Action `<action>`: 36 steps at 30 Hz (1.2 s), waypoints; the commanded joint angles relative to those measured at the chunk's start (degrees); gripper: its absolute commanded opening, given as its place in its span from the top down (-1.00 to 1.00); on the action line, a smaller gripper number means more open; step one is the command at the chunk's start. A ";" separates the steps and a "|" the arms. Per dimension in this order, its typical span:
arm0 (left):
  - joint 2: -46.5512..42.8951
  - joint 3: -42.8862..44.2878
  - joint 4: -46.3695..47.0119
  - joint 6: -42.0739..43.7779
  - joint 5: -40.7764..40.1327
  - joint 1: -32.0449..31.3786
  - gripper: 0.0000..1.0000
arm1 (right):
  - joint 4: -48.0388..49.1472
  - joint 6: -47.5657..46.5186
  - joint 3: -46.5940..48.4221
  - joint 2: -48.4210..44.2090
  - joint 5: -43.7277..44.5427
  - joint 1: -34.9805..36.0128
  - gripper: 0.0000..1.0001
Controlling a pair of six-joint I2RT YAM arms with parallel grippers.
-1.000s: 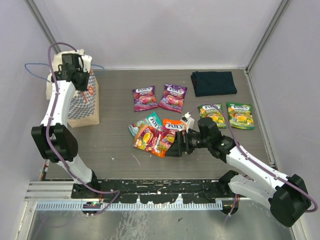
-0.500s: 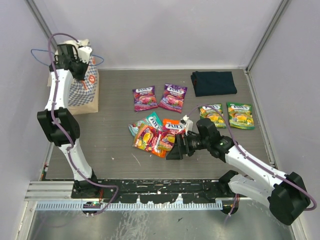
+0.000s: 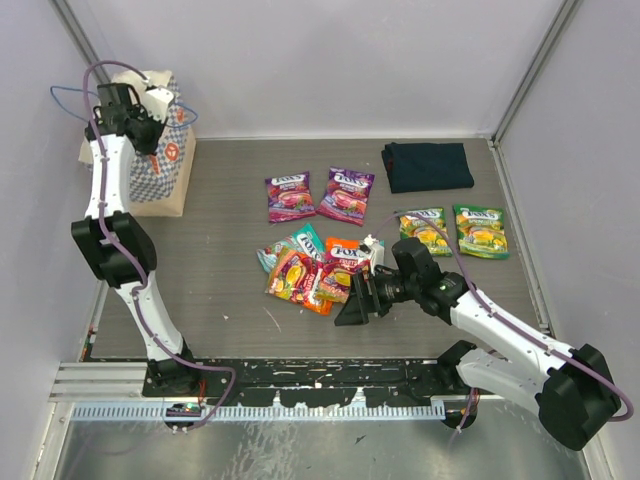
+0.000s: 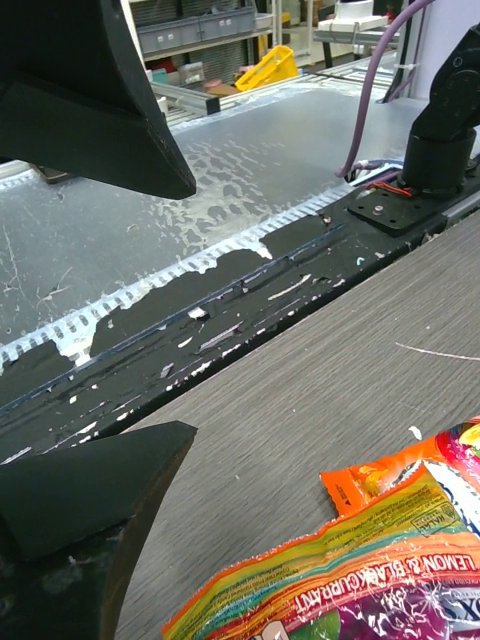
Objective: Take the snacks out of the paper bag
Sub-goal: Move the paper bag to the corner of the board.
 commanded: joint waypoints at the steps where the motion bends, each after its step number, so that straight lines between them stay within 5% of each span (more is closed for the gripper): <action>1: -1.09 1.35 1.18 4.35 1.77 0.27 1.00 | 2.80 -0.44 2.71 0.34 -2.61 0.46 -1.00; 16: 0.48 2.95 3.85 3.07 -8.79 -0.08 1.00 | 4.32 -0.14 1.60 0.91 -3.22 0.72 -1.00; 19: 0.20 2.96 4.29 2.90 -10.95 -0.34 0.53 | 4.28 -0.26 1.67 1.06 -3.34 0.90 -1.00; 20: 0.00 2.89 4.34 2.98 -10.83 -0.38 0.18 | 4.17 -0.30 1.67 1.09 -3.35 0.98 -1.00; 22: -0.70 2.83 4.51 3.25 -10.43 -0.64 -0.96 | 4.16 -0.24 1.61 1.14 -3.27 1.07 -1.00; 30: -7.19 3.13 9.64 2.23 -11.66 -3.58 -0.96 | 4.89 0.68 1.41 1.75 -2.29 1.47 -1.00; 36: -14.89 -0.12 19.12 0.43 -22.35 -9.03 -0.96 | 5.25 1.34 0.42 2.27 -1.23 1.92 -1.00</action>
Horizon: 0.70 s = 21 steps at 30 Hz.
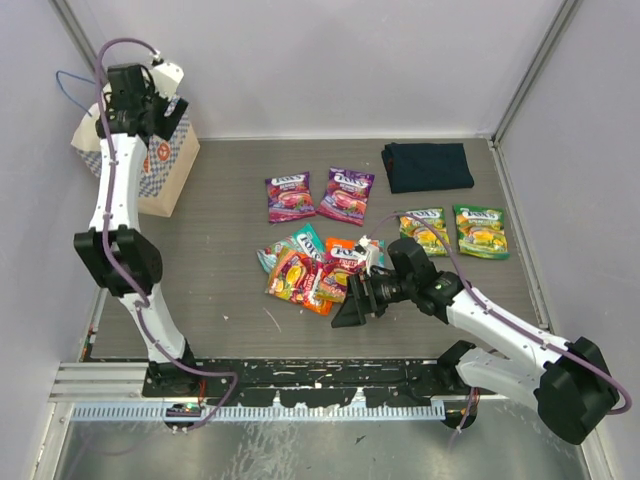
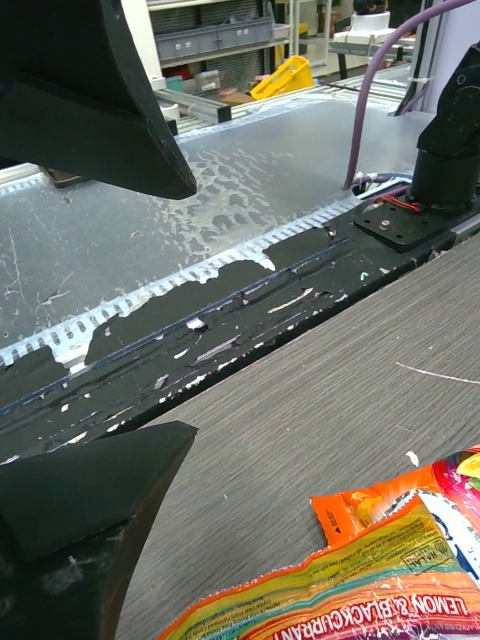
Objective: Take the snacks out of the paper bag
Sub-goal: Move the paper bag to the corner of the board.
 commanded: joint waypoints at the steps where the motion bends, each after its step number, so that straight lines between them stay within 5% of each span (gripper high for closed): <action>1: -10.59 -0.39 13.16 -3.72 -9.36 -3.47 -0.96 | 2.55 0.82 0.25 0.43 0.66 0.50 -1.00; 6: -16.04 -2.62 16.17 -13.69 -10.85 -4.40 -0.96 | 2.95 1.10 -0.56 0.53 1.50 0.75 -1.00; 9: -23.92 -14.39 19.61 -20.93 4.57 -4.59 -0.96 | 4.45 1.69 -0.95 1.41 1.64 0.80 -1.00; 14: -31.16 -41.43 38.74 -32.71 29.82 -4.89 -0.96 | 6.95 2.48 1.27 4.88 1.12 1.01 -1.00; 18: -31.57 -56.80 52.94 -41.11 30.11 -9.07 -0.96 | 6.25 1.76 3.19 5.20 2.58 1.32 -1.00; 21: -32.93 -64.24 58.24 -39.34 22.82 -16.90 -0.96 | 3.09 0.61 5.32 2.87 9.46 1.31 -1.00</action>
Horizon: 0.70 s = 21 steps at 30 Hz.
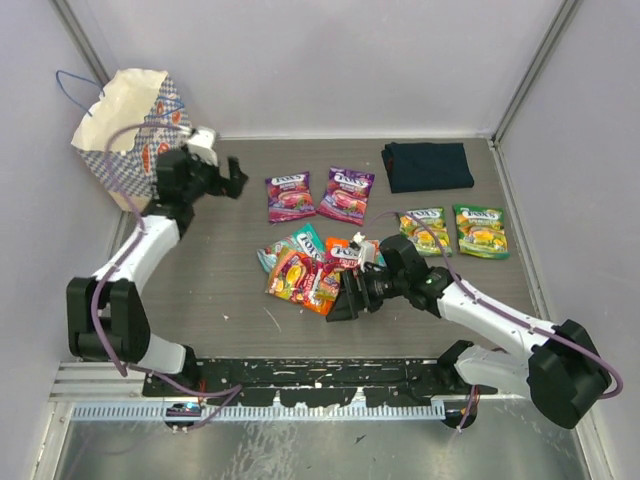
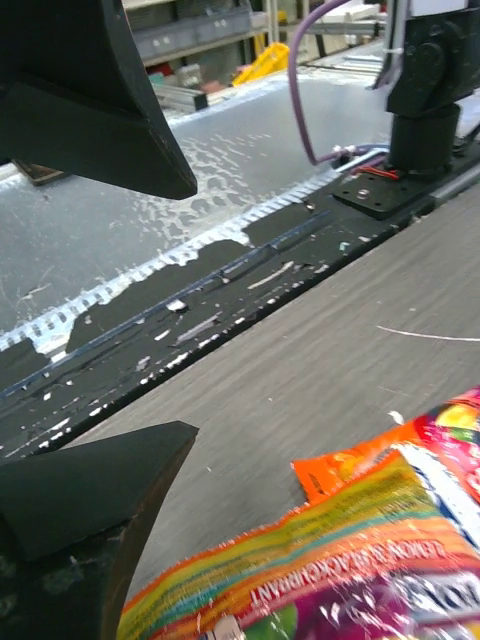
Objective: Take the snacks out of the paper bag
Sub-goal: Move the paper bag to the corner of the board, then pick up the snack from the center of the board.
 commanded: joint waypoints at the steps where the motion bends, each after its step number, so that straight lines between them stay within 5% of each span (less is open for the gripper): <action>1: -2.76 -8.90 16.11 -2.88 -5.25 -11.95 -0.96 | -1.63 -1.58 5.85 -4.02 10.32 0.32 -1.00; 4: -5.89 -14.07 16.88 -0.95 -18.32 -22.16 -0.96 | -4.35 -1.34 8.05 -7.37 21.53 0.33 -1.00; 8: -11.73 -17.90 10.27 -10.07 -29.57 -28.01 -0.96 | -6.33 -0.66 10.04 -7.81 29.53 0.32 -1.00; 14: -22.25 -26.50 0.91 -16.88 -33.10 -29.30 -0.93 | -7.76 -1.11 10.41 -2.80 40.19 -3.35 -1.00; 17: -27.25 -28.84 -5.09 -18.76 -34.06 -29.33 -0.92 | -5.88 -1.42 9.84 -0.37 37.53 -10.00 -0.98; 21: -33.23 -33.41 -8.75 -22.51 -32.38 -29.38 -0.89 | -2.00 -1.54 9.40 3.25 33.34 -16.23 -0.70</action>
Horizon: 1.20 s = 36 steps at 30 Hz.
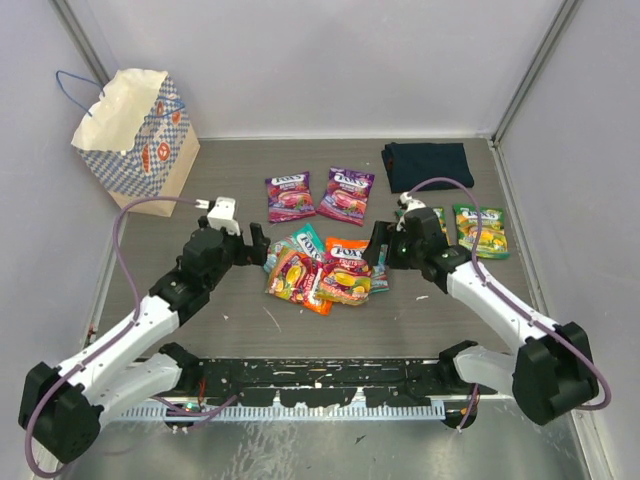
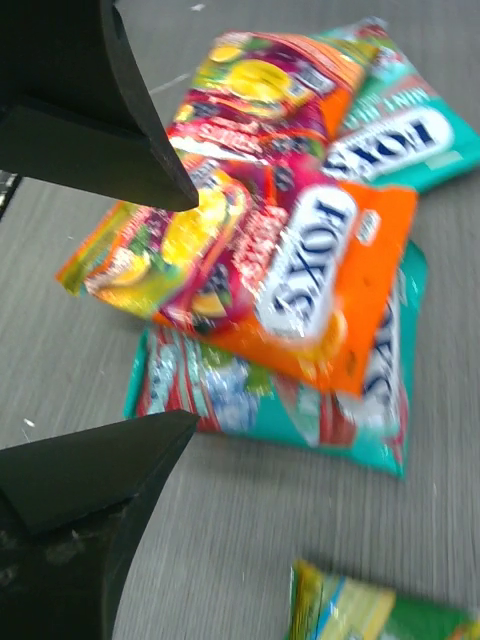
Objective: Take the snacks out of the paper bag
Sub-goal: Pick up the snack from the center of the board.
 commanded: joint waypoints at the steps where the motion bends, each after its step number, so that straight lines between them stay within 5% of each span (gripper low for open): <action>1: -6.54 -4.35 -5.56 -6.11 -0.42 -0.14 -0.89 | 5.80 -0.47 0.70 2.78 -2.23 -4.57 -0.62; 5: -12.50 -6.04 -11.67 -8.38 -1.21 -0.14 -0.92 | 11.02 2.32 0.88 6.76 -8.53 -4.74 -0.32; 17: -16.28 -5.27 -16.72 -12.66 2.34 -0.12 -0.96 | 15.01 6.51 -1.38 11.33 -8.90 -4.71 -0.16; 27: -6.13 1.05 -14.58 -14.36 10.54 -0.12 -0.96 | 18.27 9.50 -3.23 13.54 -11.40 -4.01 -0.05; 30: -2.59 3.03 -10.98 -13.64 13.15 -0.06 -0.96 | 18.43 9.75 -3.37 13.66 -11.53 -4.08 0.15; 36: -0.72 5.77 -0.67 -9.58 23.16 -0.06 -0.96 | 18.52 9.95 -3.54 12.16 -12.31 -4.00 0.96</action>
